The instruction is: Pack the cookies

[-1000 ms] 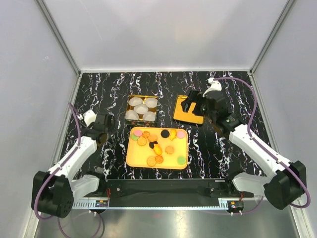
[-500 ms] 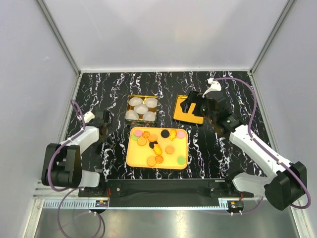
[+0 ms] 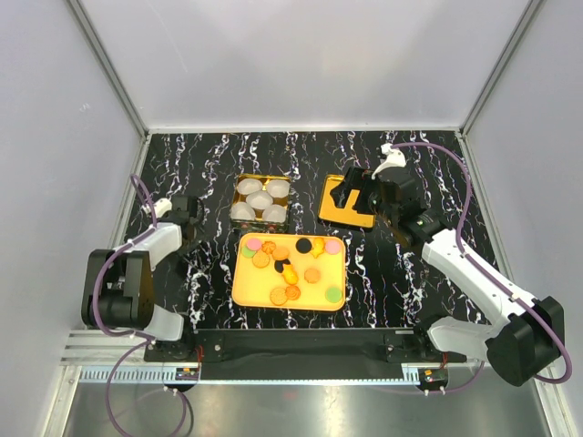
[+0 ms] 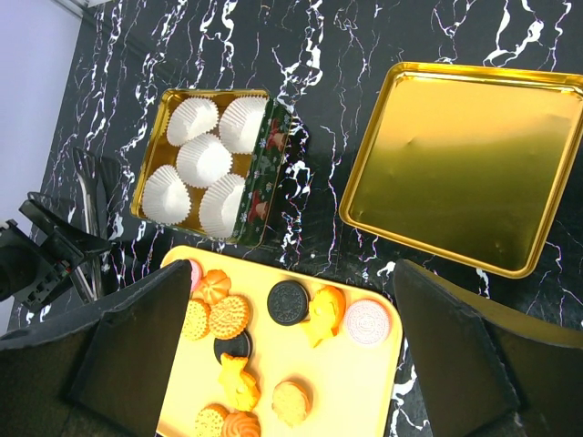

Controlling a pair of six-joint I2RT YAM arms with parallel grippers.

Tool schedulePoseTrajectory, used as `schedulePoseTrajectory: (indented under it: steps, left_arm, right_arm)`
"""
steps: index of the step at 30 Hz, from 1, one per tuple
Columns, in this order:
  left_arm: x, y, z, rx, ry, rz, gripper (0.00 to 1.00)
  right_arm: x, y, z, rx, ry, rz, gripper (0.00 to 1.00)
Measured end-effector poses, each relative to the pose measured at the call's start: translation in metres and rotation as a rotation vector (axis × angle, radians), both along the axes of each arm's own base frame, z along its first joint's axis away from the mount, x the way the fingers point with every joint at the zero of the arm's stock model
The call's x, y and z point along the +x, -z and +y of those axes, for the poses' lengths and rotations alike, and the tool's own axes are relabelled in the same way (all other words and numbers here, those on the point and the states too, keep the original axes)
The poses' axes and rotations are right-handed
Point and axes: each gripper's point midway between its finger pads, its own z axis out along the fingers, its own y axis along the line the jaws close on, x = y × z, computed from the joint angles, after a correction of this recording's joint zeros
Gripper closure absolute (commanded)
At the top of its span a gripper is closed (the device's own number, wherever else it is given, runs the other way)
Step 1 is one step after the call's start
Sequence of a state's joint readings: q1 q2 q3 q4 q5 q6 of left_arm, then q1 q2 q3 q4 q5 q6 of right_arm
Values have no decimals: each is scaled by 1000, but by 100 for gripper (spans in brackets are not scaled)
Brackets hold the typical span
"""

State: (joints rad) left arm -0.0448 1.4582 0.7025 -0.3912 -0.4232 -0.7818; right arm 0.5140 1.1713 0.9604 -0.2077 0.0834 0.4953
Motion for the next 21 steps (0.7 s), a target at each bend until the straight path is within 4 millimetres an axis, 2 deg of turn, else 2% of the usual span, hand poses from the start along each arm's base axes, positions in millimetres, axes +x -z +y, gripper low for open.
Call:
schedulePoseTrajectory:
  steps: [6,15,21]
  left_arm:
    - [9,0,0,4,15,17,20]
    - [35,0,-6,-11,53,35,31]
    - [42,0,-9,-13,81,40,32]
  right_arm:
    - [-1,0,2,5,-12,3,0]
    - [-2,0,3,8,-19,5,0]
    - [-2,0,3,8,-20,6,0]
